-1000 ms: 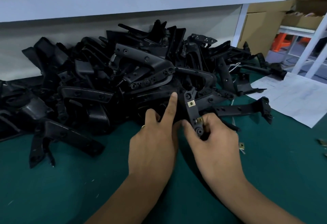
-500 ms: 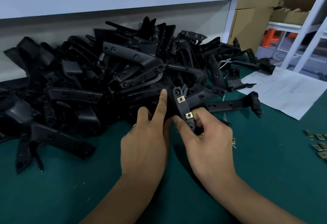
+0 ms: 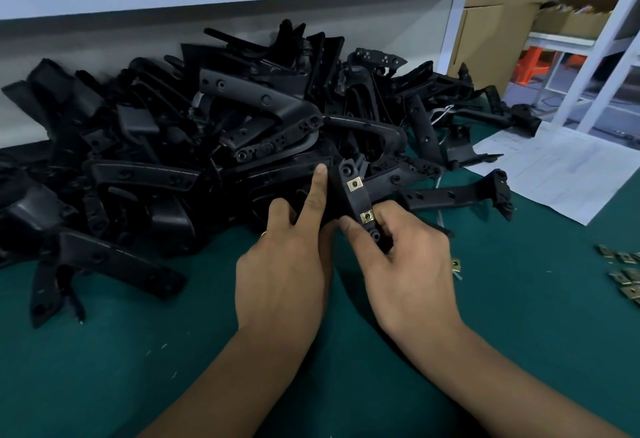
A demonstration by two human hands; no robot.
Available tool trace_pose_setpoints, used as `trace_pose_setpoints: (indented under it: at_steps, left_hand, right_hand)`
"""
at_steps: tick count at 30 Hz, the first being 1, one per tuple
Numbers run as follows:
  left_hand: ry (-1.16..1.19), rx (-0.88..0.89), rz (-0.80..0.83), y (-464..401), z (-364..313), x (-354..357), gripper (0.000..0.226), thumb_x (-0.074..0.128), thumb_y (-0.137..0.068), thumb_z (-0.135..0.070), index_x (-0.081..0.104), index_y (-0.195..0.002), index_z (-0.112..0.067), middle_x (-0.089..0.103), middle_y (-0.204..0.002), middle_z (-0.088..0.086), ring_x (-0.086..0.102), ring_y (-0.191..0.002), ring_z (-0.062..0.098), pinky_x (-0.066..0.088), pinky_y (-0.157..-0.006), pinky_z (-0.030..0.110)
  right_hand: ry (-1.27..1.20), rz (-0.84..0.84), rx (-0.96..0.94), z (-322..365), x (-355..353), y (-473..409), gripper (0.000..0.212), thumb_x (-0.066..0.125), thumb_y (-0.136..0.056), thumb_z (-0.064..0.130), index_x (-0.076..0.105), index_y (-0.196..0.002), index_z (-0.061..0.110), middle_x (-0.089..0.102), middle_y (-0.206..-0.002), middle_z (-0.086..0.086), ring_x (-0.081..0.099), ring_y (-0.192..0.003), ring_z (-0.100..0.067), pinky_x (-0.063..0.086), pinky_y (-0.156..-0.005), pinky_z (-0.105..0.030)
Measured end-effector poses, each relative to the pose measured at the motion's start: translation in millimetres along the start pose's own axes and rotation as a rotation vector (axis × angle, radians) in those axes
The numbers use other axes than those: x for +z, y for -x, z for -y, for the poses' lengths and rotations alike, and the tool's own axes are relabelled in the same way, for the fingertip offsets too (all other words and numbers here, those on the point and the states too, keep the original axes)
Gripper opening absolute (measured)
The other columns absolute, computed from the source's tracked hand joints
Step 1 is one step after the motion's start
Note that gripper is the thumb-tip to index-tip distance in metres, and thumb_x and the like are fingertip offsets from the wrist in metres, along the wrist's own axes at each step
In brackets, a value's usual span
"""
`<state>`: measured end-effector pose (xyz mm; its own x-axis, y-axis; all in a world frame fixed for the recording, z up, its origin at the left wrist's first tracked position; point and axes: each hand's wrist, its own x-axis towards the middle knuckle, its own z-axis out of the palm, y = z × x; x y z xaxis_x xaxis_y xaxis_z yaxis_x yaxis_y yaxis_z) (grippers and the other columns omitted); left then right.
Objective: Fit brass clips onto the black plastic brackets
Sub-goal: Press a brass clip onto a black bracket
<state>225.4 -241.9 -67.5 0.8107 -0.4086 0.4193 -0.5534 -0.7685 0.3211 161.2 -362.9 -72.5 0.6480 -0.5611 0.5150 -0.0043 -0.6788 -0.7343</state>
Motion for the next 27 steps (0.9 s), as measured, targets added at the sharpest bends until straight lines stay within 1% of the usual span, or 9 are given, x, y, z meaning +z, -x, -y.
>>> trace_pose_setpoints:
  at_steps: [4,8,12,15,17,20,23,25,27]
  left_hand:
    - [0.033,-0.007,-0.009,0.1,-0.3,-1.1,0.065,0.027,-0.105,-0.055,0.004,-0.164,-0.045,0.042,-0.104,-0.003,0.035,-0.05,0.007,0.027,-0.041,0.024]
    - [0.023,-0.003,0.014,0.9,-0.2,-1.6,0.066,0.024,-0.103,-0.055,0.001,-0.164,-0.045,0.042,-0.104,-0.004,0.03,-0.049,0.003,0.022,-0.04,0.023]
    - [-0.01,-0.035,0.042,1.2,1.5,-2.2,0.077,0.039,-0.099,-0.05,-0.001,-0.164,-0.045,0.031,-0.099,-0.008,0.023,-0.047,0.003,0.016,-0.039,0.021]
    - [-0.002,-0.067,0.087,1.8,2.3,-3.0,0.084,0.044,-0.096,-0.051,-0.01,-0.161,-0.051,0.029,-0.1,-0.009,0.029,-0.048,0.007,0.023,-0.038,0.022]
    - [-0.003,-0.074,0.102,1.2,0.4,-3.9,0.087,0.045,-0.094,-0.053,-0.013,-0.159,-0.053,0.037,-0.102,-0.006,0.032,-0.05,0.011,0.024,-0.039,0.022]
    - [-0.035,-0.052,0.092,-0.8,-1.2,-3.9,0.089,0.051,-0.093,-0.05,-0.006,-0.162,-0.048,0.044,-0.104,-0.002,0.029,-0.05,0.01,0.018,-0.039,0.021]
    - [-0.055,0.015,0.076,0.8,-0.8,-2.5,0.084,0.057,-0.096,-0.045,0.007,-0.165,-0.04,0.045,-0.102,-0.001,0.024,-0.049,0.005,0.014,-0.038,0.021]
    - [-0.085,0.041,0.114,2.6,-2.7,-3.0,0.094,0.069,-0.093,-0.038,0.007,-0.163,-0.04,0.047,-0.103,-0.001,0.029,-0.049,0.007,0.018,-0.037,0.02]
    - [-0.079,0.091,0.146,4.6,-1.5,-2.3,0.095,0.071,-0.093,-0.034,0.007,-0.162,-0.041,0.049,-0.102,-0.002,0.037,-0.05,0.01,0.025,-0.036,0.022]
  right_hand:
    - [-0.007,0.001,-0.014,0.7,0.4,0.2,0.042,0.071,-0.096,0.038,0.044,-0.07,0.019,0.048,-0.059,0.005,0.048,-0.056,-0.016,0.038,-0.051,-0.024]
    - [-0.133,0.024,-0.001,2.5,0.7,1.4,0.039,0.072,-0.096,0.038,0.046,-0.071,0.022,0.05,-0.061,0.005,0.048,-0.055,-0.013,0.038,-0.048,-0.018]
    - [-0.297,0.141,0.011,2.9,0.0,-0.2,0.033,0.066,-0.099,0.044,0.051,-0.077,0.025,0.054,-0.062,0.004,0.054,-0.052,-0.015,0.044,-0.047,-0.029]
    - [-0.297,0.191,0.007,2.4,0.4,-2.1,0.033,0.062,-0.101,0.045,0.05,-0.077,0.026,0.051,-0.063,0.01,0.048,-0.052,-0.011,0.035,-0.048,-0.021]
    - [-0.32,0.213,0.032,2.1,0.2,-4.2,0.035,0.061,-0.101,0.047,0.048,-0.077,0.026,0.048,-0.063,0.01,0.044,-0.052,-0.011,0.032,-0.05,-0.022]
    - [-0.346,0.209,0.047,-1.1,-0.2,-5.0,0.032,0.061,-0.1,0.048,0.048,-0.079,0.028,0.05,-0.063,0.01,0.044,-0.053,-0.009,0.034,-0.05,-0.024]
    - [-0.28,0.145,0.035,-1.9,-2.1,-4.3,0.021,0.063,-0.097,0.05,0.049,-0.089,0.037,0.057,-0.07,0.015,0.054,-0.058,-0.009,0.04,-0.052,-0.019]
    - [-0.241,0.108,0.031,-2.0,-2.6,-3.8,0.02,0.065,-0.097,0.05,0.048,-0.096,0.04,0.061,-0.077,0.019,0.059,-0.064,-0.009,0.043,-0.052,-0.017]
    - [-0.196,0.095,0.02,-4.2,-0.9,-2.9,0.016,0.059,-0.102,0.048,0.045,-0.1,0.04,0.06,-0.076,0.018,0.057,-0.061,-0.009,0.042,-0.049,-0.018]
